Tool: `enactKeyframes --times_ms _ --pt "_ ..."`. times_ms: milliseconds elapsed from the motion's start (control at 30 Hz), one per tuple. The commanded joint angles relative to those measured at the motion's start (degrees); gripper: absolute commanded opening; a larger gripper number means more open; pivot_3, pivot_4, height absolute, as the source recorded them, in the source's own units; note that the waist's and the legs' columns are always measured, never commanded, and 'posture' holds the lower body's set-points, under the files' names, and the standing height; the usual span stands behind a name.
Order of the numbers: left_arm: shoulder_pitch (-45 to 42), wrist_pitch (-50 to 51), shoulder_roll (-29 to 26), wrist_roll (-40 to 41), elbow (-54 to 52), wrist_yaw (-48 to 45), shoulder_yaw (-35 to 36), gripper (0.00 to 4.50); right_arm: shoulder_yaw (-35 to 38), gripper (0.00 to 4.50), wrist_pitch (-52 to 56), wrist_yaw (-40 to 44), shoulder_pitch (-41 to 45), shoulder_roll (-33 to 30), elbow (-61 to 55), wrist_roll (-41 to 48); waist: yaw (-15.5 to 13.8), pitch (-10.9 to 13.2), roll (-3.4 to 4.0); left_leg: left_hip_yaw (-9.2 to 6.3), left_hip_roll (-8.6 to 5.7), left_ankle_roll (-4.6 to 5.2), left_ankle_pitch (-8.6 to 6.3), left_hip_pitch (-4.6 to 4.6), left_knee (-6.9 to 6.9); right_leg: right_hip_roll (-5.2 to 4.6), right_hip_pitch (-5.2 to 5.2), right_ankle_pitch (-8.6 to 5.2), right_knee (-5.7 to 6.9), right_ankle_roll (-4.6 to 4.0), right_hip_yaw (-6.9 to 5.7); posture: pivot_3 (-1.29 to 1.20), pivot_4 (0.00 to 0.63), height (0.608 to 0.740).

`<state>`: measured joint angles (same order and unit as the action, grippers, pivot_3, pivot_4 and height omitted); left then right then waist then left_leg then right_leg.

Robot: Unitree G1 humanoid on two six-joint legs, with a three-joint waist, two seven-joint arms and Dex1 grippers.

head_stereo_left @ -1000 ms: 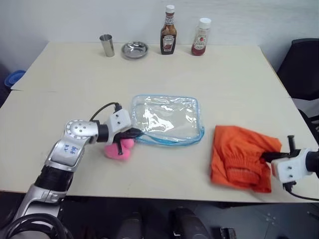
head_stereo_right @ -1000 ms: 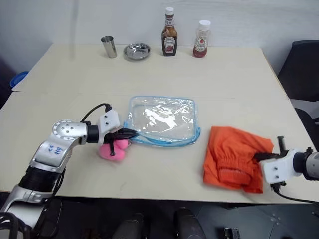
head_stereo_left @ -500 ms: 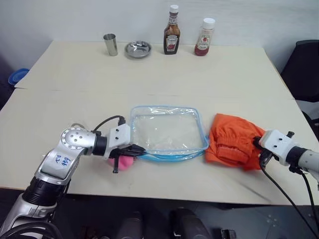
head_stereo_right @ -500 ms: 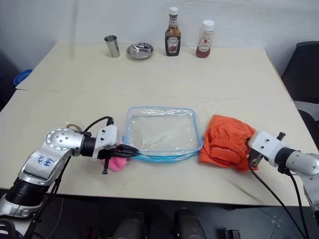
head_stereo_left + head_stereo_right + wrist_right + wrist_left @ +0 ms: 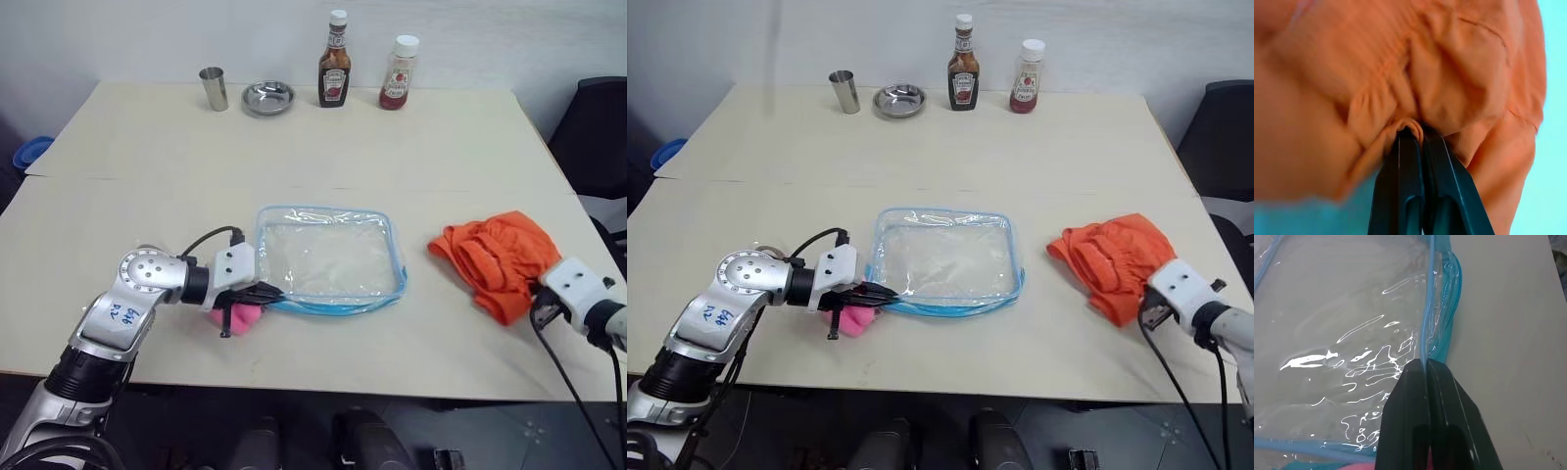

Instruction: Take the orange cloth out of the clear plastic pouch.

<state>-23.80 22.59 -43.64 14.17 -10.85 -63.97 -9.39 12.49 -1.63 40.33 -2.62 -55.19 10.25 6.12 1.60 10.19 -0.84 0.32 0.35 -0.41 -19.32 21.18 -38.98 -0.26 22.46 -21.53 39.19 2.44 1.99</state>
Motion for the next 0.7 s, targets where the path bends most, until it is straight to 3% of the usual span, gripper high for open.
enactKeyframes --times_ms 33,233,333,533,700 --pt "0.8 2.86 0.53 3.54 -2.57 -0.13 1.86 0.48 1.31 0.93 -0.67 5.59 -4.22 0.13 -6.49 3.39 0.07 -0.01 -0.03 0.01 0.0 0.0 0.0 -0.01 0.0 0.0 -0.01 0.0 0.0 0.0 0.01 0.0 0.15 0.74" --pt "0.96 7.66 0.44 9.61 -4.67 0.78 6.6 2.25 9.59 2.93 2.33 12.64 -9.57 -2.37 -13.58 9.33 -0.08 0.0 -0.01 0.0 0.0 0.0 0.0 0.0 0.0 0.01 0.0 0.0 0.01 0.0 0.01 0.0 0.15 0.74" --pt "0.71 12.69 -0.36 15.19 -4.59 2.05 12.97 3.17 19.38 3.96 11.24 20.17 -12.93 -4.39 -15.87 18.24 -0.2 0.01 -0.01 -0.01 -0.01 0.01 -0.01 0.02 -0.01 -0.01 0.0 0.0 -0.01 0.0 0.0 0.0 0.15 0.74" --pt "3.34 18.83 -10.88 23.07 -0.08 -3.61 26.91 3.17 36.87 3.96 29.02 32.55 -15.81 -11.54 -6.28 26.22 0.06 0.02 -0.03 -0.04 0.01 0.23 -0.13 -0.08 0.11 0.0 -0.03 0.0 -0.06 0.0 -0.02 0.0 0.15 0.74" --pt "7.46 12.64 -18.41 19.86 8.26 -9.58 30.99 3.17 39.6 3.96 32.66 35.48 -13.81 -13.43 0.29 26.22 0.05 0.02 -0.03 -0.04 -0.01 0.28 -0.15 -0.14 0.31 -0.06 -0.06 0.0 -0.22 -0.01 -0.02 0.0 0.15 0.74"
